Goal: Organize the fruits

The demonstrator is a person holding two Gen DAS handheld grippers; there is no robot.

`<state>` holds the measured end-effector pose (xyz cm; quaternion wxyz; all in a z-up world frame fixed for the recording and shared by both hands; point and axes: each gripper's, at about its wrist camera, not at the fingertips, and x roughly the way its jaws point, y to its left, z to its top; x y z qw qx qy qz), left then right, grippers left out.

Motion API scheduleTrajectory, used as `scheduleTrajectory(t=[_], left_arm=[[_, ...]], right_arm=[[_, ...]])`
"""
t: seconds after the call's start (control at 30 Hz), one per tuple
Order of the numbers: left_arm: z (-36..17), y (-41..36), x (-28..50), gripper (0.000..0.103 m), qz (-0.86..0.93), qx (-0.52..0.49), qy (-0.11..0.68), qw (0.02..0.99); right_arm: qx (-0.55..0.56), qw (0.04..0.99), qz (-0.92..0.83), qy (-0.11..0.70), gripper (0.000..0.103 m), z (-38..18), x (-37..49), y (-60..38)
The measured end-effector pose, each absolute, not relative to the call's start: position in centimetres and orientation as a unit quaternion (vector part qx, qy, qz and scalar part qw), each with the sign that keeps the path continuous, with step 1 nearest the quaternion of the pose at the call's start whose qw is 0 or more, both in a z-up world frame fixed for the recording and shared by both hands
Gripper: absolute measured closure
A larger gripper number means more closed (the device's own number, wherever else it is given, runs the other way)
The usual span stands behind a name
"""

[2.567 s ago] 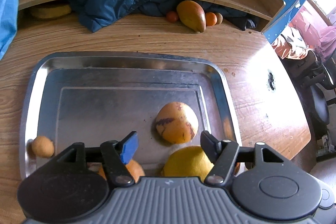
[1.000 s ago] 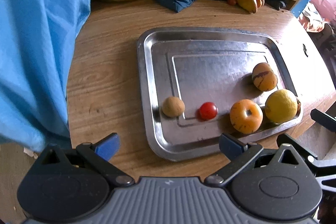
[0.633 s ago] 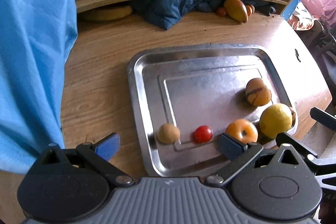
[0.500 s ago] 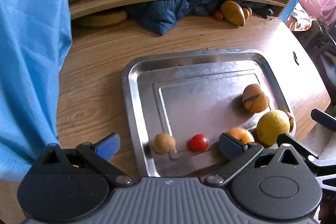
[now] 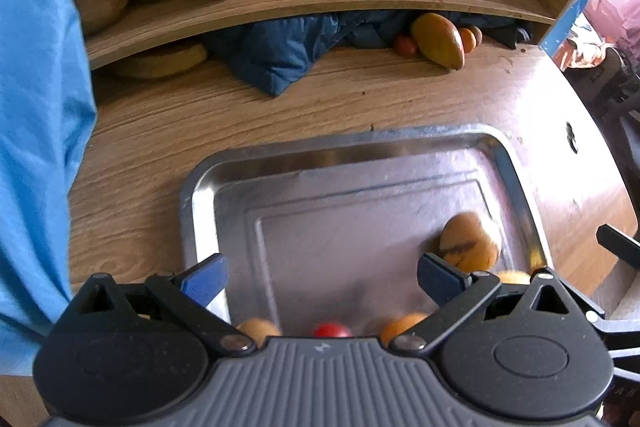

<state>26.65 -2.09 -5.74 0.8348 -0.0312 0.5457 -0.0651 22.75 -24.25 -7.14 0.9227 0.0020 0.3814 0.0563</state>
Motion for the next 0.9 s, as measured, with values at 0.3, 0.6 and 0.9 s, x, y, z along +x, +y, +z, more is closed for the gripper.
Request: scheduleTrajectory(t=[0.3,0.6,0.9], left_arm=[[-6.0,-7.0,30.3,0.001,-0.034,-0.049,0.551,0.833],[-5.6,-11.8,34.2,0.001,-0.008,-0.06,0.538,0.841],[-5.2,-14.3,37.4,0.001,0.034,-0.076,0.528,0.845]], right_arm=[[0.008,0.914,0.076,0.398,0.001,-8.0,27.2,-29.1],[0.012,0.908,0.09,0.408,0.001,-8.8,31.9,-34.1],[-0.005,0.904,0.123,0.411,0.001,-9.7,36.4,-37.6]])
